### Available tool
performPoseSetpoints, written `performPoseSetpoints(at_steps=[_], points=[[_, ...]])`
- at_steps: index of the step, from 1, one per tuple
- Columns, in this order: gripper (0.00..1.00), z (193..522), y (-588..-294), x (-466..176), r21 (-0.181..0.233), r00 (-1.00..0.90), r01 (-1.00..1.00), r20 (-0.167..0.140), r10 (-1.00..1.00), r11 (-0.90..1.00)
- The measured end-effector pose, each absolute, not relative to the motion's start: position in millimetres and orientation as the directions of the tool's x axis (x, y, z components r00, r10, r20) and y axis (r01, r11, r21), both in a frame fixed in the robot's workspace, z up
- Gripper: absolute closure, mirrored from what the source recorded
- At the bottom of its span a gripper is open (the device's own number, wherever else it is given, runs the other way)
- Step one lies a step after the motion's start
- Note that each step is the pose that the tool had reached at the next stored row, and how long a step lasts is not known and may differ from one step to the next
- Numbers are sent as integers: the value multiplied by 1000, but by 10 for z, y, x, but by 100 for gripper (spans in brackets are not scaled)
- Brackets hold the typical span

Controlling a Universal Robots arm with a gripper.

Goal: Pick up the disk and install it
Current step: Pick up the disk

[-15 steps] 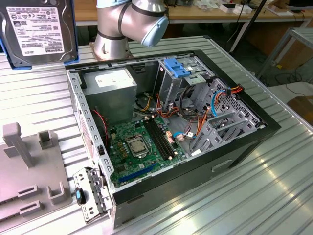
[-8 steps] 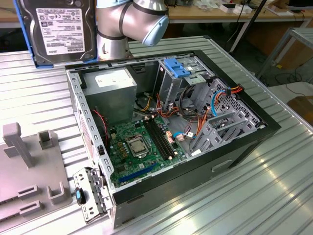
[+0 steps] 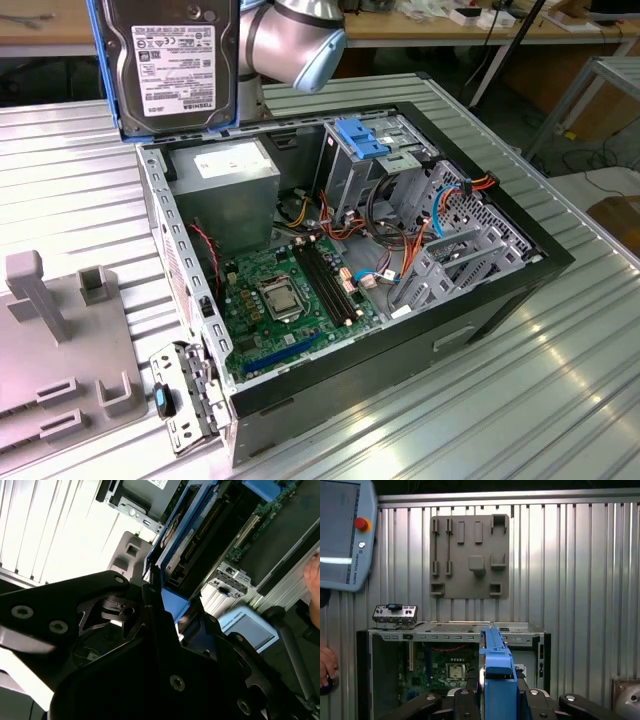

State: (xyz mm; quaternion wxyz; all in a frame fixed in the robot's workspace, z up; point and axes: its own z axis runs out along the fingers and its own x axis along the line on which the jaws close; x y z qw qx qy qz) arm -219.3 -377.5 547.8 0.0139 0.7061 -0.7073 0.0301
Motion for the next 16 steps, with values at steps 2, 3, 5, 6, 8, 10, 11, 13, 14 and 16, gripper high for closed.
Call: performPoseSetpoints(at_steps=[2,3,5,6,8,10,11,13,14,16], points=[[63,5449,-3786,-2157,-24,-4,-1000,63,-998,2],[63,5440,-3788,-2141,-24,-4,-1000,63,-998,2],[63,5427,-3796,-2108,-24,-5,-1000,61,-998,4],[63,5421,-3800,-2091,-24,-6,-1000,58,-998,4],[63,5409,-3811,-2048,-24,-7,-1000,49,-999,6],[63,5404,-3816,-2009,-24,-8,-1000,40,-999,7],[63,5402,-3817,-1990,-24,-9,-1000,30,-1000,8],[63,5399,-3819,-1949,-24,-10,-1000,5,-1000,10],[63,5397,-3822,-1935,-24,-11,-1000,-2,-1000,11],[63,5395,-3826,-1903,-23,-11,-1000,-26,-1000,12]])
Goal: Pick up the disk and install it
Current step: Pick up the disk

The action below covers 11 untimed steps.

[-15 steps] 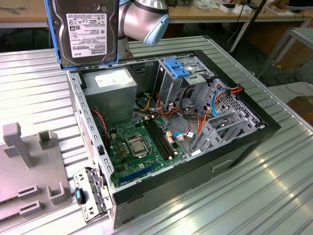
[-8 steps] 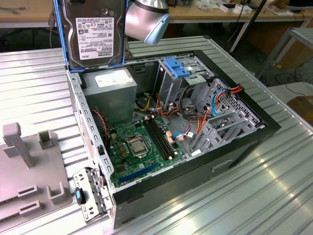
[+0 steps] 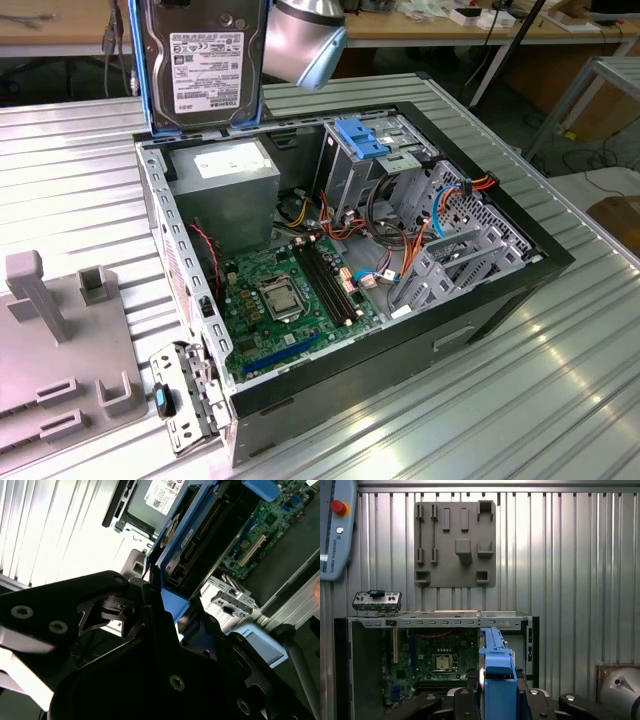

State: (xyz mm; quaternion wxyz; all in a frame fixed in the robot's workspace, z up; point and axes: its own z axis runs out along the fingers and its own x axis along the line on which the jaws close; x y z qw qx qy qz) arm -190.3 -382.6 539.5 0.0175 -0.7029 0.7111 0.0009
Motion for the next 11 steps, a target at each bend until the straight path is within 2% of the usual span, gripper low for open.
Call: performPoseSetpoints(at_steps=[4,11], points=[[63,5379,-3893,-1859,-23,-12,-1000,-60,-998,13],[63,5363,-4124,-1802,-22,-12,-1000,-63,-998,13]])
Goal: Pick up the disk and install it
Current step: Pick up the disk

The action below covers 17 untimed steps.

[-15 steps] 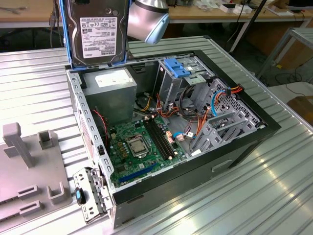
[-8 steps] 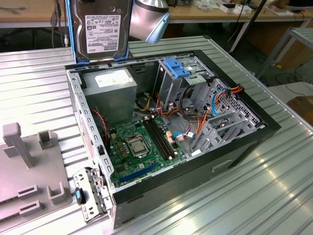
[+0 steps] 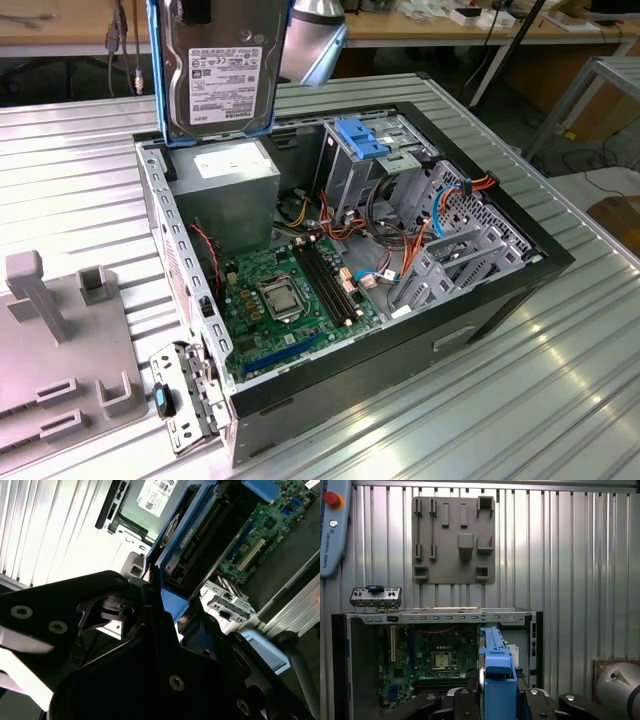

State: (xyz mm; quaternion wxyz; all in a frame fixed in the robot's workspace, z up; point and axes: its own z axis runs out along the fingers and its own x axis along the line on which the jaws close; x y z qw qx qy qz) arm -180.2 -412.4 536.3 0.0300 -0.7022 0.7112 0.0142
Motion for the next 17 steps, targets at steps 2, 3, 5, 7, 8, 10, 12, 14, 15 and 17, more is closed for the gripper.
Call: performPoseSetpoints(at_steps=[2,3,5,7,8,10,12,14,15,17], points=[[63,5362,-4142,-1711,-22,-12,-1000,-62,-998,14],[63,5361,-4147,-1665,-22,-12,-1000,-62,-998,14],[63,5356,-4152,-1575,-22,-12,-1000,-63,-998,14],[63,5350,-4154,-1466,-22,-12,-1000,-63,-998,14],[63,5342,-4155,-1394,-22,-12,-1000,-63,-998,14],[63,5319,-4164,-1211,-22,-12,-1000,-63,-998,14],[63,5308,-4191,-1139,-22,-12,-1000,-63,-998,14],[63,5303,-4255,-1097,-21,-12,-1000,-62,-998,14],[63,5302,-4284,-1087,-21,-12,-1000,-62,-998,14],[63,5295,-4339,-1052,-20,-12,-1000,-63,-998,14]])
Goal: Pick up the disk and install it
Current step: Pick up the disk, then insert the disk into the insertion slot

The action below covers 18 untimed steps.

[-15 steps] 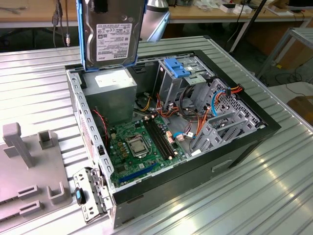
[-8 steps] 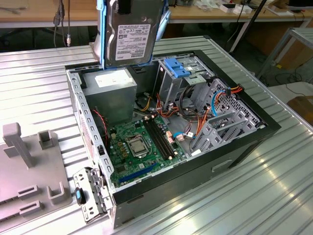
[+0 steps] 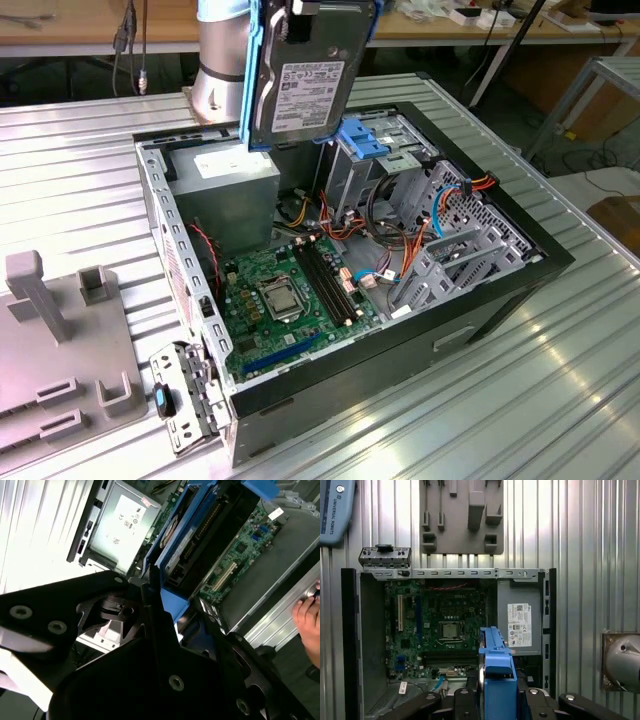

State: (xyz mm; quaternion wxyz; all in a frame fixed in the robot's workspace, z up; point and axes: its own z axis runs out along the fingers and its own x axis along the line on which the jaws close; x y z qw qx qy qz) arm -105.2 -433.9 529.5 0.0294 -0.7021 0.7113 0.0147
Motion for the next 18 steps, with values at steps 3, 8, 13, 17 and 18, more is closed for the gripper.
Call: performPoseSetpoints(at_steps=[3,8,13,17,18], points=[[63,5286,-4365,-914,-20,-12,-1000,-62,-998,14],[63,5280,-4376,-771,-21,-16,-1000,-39,-999,17],[63,5196,-4413,-743,-21,-31,-999,-33,-999,32],[63,5195,-4419,-734,-21,-32,-999,-33,-999,33],[63,5195,-4420,-730,-21,-32,-999,-33,-999,33]])
